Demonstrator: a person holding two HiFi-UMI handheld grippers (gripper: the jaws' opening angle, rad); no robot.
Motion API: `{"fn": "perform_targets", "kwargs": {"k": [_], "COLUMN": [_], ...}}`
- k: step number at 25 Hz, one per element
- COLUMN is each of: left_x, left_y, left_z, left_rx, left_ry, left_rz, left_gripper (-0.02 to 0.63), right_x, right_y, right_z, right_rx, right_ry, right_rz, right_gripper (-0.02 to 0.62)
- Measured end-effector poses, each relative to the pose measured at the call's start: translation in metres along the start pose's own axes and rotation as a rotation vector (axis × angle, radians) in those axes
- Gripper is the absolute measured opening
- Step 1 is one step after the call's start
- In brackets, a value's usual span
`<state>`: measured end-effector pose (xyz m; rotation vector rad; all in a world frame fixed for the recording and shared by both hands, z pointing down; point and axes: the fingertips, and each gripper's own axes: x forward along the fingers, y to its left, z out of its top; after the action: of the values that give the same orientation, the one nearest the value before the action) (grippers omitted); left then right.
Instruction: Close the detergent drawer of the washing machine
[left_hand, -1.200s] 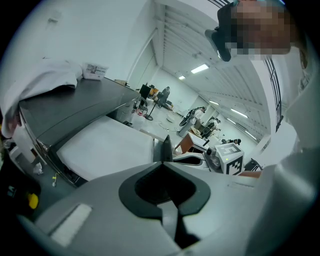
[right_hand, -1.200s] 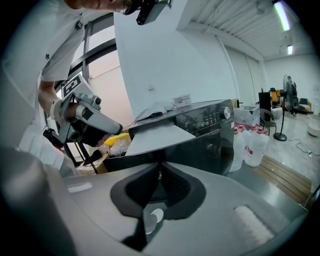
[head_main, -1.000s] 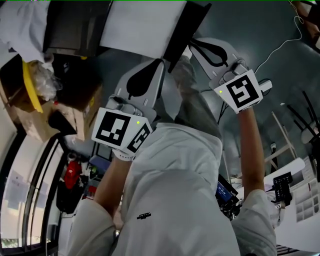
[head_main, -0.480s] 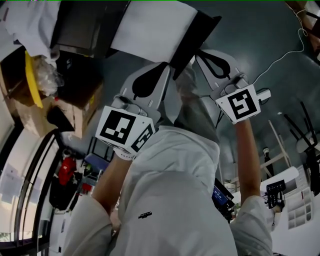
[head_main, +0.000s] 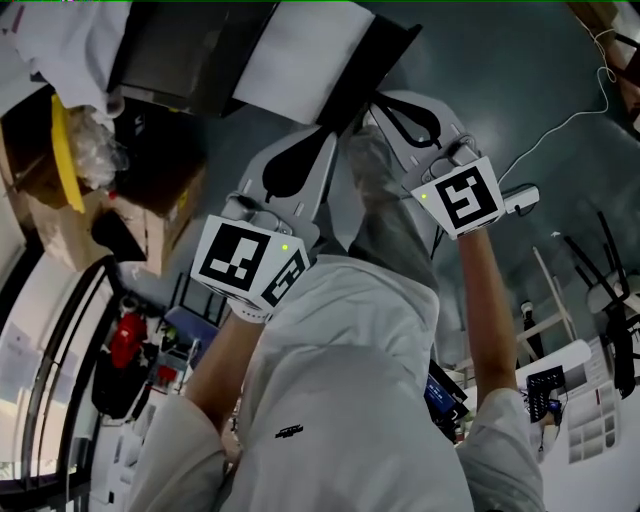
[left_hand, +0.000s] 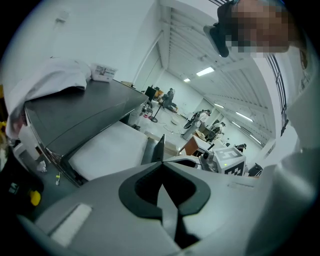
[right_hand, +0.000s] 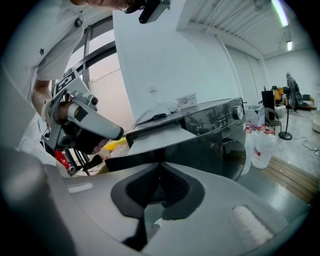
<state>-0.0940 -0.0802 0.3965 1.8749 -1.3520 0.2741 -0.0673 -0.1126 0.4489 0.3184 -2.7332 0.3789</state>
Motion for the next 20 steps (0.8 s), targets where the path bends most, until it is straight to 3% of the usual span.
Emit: {"fn": "perform_targets", "kwargs": {"k": [7, 12, 20], "left_x": [-0.007, -0.008, -0.013], "left_y": [0.012, 0.016, 0.039], "left_z": [0.007, 0.012, 0.022], "left_rx": [-0.024, -0.039, -0.069], "left_ry": [-0.027, -0.038, -0.06], "left_rz": [0.016, 0.026, 0.046], "left_gripper": [0.018, 0.017, 0.018], "right_x": [0.021, 0.038, 0.062], "right_y": [0.002, 0.003, 0.007], "right_z": [0.009, 0.029, 0.041], "right_rx": [0.042, -0.011, 0.01], "right_ry": [-0.009, -0.046, -0.056], "right_rz": [-0.01, 0.02, 0.041], "right_gripper": [0.008, 0.003, 0.003]}}
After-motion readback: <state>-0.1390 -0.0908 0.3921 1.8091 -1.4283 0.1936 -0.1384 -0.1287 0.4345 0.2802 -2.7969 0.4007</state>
